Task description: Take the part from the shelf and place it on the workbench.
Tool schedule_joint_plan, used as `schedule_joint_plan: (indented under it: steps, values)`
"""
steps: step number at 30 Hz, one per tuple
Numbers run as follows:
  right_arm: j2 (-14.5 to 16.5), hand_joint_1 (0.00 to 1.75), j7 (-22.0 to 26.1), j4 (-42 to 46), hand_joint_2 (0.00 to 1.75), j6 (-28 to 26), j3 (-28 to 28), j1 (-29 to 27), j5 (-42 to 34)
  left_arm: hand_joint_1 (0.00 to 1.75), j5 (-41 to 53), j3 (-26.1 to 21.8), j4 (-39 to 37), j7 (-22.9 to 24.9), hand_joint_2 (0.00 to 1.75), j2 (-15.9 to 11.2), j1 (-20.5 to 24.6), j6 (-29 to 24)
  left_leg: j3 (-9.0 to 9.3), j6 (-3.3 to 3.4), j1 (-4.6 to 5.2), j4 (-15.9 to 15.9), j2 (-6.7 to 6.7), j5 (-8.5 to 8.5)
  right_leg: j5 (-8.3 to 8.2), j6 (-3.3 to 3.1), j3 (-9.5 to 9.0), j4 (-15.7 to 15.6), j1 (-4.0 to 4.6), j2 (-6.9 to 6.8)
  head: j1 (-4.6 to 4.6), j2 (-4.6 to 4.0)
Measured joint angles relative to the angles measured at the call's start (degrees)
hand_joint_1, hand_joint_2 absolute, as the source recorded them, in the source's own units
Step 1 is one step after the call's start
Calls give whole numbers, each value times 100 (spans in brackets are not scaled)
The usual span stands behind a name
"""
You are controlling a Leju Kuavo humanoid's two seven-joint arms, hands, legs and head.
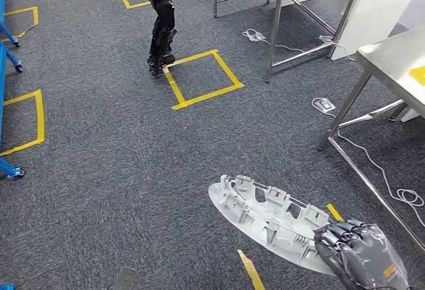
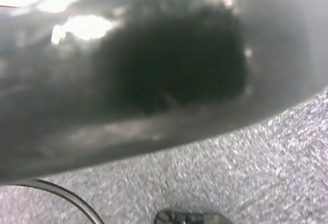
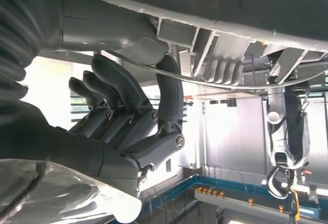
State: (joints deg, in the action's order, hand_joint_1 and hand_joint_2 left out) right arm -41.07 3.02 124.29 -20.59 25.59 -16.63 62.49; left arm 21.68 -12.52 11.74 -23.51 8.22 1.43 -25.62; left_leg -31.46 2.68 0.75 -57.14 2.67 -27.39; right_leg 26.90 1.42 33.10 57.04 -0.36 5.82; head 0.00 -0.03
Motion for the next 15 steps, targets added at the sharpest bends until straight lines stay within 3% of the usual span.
schedule_joint_plan:
  steps: [2, 4, 6, 7, 8, 10, 11, 13, 15]
  values:
    - [-2, 175, 4, -1, 175, -1, -1, 11, 0, 0, 1, -3, 0, -2, 0, -1, 8, -3, 33, 29, -24, 100, -120, 46, 173, 42, 153, 250, 14, -222, 17, -1]
    - [-1, 175, 7, -1, 175, -2, -1, 35, 0, 0, 2, -4, 0, -3, 0, 5, 2, -3, 40, 47, -23, 133, -244, 58, 532, 87, 501, 954, 5, -469, 28, 0]
    - [0, 175, 12, -2, 175, -3, 0, 37, 0, 0, 3, -4, 0, -3, 0, 11, -10, -2, 37, 46, -22, 128, -373, 48, 745, 148, 806, 1594, -29, -528, 27, 1]
    - [-1, 175, 13, -3, 175, -3, 0, 34, 1, 0, 3, -4, 0, -3, 0, 12, -11, -2, 38, 38, -26, 124, -434, 40, 697, 180, 815, 1627, -51, -545, 27, 0]
    - [-1, 175, 13, -3, 175, -2, 0, 31, 1, 0, 3, -4, 0, -3, 0, 15, -9, -1, 42, 21, -35, 115, -489, 28, 547, 209, 696, 1412, -72, -577, 27, 0]
    - [-1, 175, 13, -5, 175, -2, 1, 34, 2, 0, 3, -4, 0, -3, 0, 19, -2, 1, 47, -43, -41, 65, -583, -18, 196, 257, 232, 572, -95, -753, 31, 0]
    - [0, 175, 13, -7, 175, -2, 0, 38, 2, 0, 2, -4, 0, -3, 0, 20, 0, 3, 47, -81, -35, 30, -622, -44, 95, 240, 40, 235, -95, -818, 25, 0]
    - [0, 175, 13, -11, 175, -3, 0, 44, 4, 0, 1, -4, 0, -3, 0, 19, 2, 7, 48, -138, -12, -16, -691, -75, 80, 169, -89, 14, -74, -845, 5, 0]
    - [0, 175, 12, -14, 175, -4, 1, 35, 7, 0, -2, -5, 0, -3, 0, 19, 7, 10, 56, -182, -25, -38, -735, -98, 63, 83, -77, 26, -79, -743, -10, 0]
